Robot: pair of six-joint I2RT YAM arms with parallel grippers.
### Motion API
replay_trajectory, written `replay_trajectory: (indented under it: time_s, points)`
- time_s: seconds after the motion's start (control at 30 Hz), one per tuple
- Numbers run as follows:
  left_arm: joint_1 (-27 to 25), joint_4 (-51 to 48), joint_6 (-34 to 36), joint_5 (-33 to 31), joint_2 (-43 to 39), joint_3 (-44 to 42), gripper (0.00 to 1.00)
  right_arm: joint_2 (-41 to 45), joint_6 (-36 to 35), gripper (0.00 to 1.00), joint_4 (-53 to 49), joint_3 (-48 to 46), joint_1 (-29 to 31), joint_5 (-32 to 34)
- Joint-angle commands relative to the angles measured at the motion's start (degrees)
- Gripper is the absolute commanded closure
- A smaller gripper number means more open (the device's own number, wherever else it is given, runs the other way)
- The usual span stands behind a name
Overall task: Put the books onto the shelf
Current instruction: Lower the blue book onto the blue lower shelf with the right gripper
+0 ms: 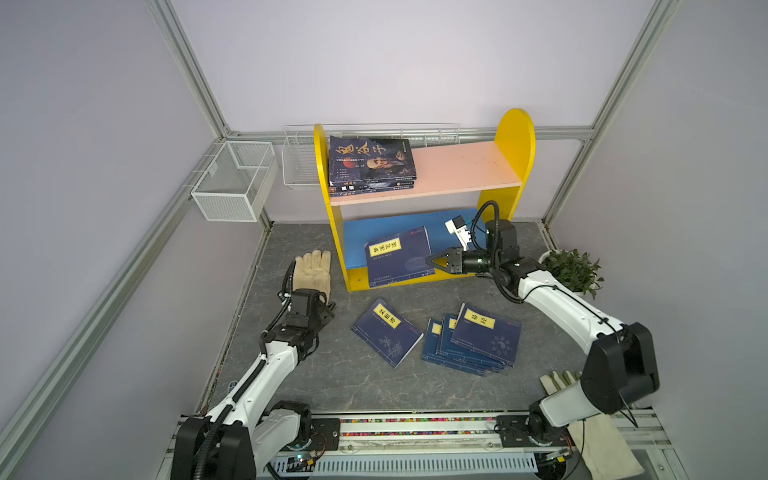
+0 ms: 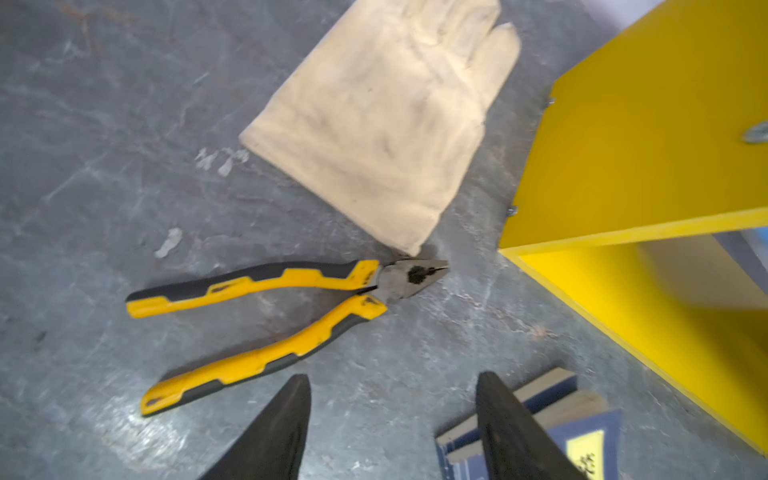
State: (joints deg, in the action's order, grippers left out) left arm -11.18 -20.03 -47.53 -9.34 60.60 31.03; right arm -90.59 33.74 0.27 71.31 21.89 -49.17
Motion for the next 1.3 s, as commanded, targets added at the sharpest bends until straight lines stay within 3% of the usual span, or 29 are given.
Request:
replay_trajectory:
  time_s: [0.0, 0.3, 0.57, 0.93, 1.03, 1.1, 1.27]
  points:
    - [1.08, 2.22, -2.41, 2.35, 1.0, -0.44, 0.36, -6.43, 5.93, 0.93, 10.26, 4.9, 0.25, 0.08]
    - [1.07, 4.36, 5.63, 10.49, 4.82, 1.4, 0.37, -19.96, 6.23, 0.92, 10.91, 15.83, 1.74, 2.06]
    - [1.07, 3.85, 6.74, 10.85, 5.93, 1.67, 0.37, -27.29, 7.51, 0.92, 7.67, 21.59, 2.67, 0.7]
    - [1.02, 3.51, 8.44, 12.48, 7.41, 2.37, 0.37, -32.27, 7.03, 0.87, 5.42, 25.36, 6.04, 3.9]
    - [0.91, 3.42, 9.09, 13.2, 7.73, 2.63, 0.37, -31.4, 3.14, 0.76, 0.14, 25.85, 6.92, 7.51]
    - [0.82, 3.47, 9.64, 13.77, 8.09, 2.89, 0.37, -29.92, -0.37, 0.55, -3.98, 25.6, 7.66, 11.53]
    - [-0.19, 3.06, 10.6, 14.0, 9.3, 3.93, 0.37, -26.26, -7.14, 0.31, -12.22, 25.29, 8.73, 22.34]
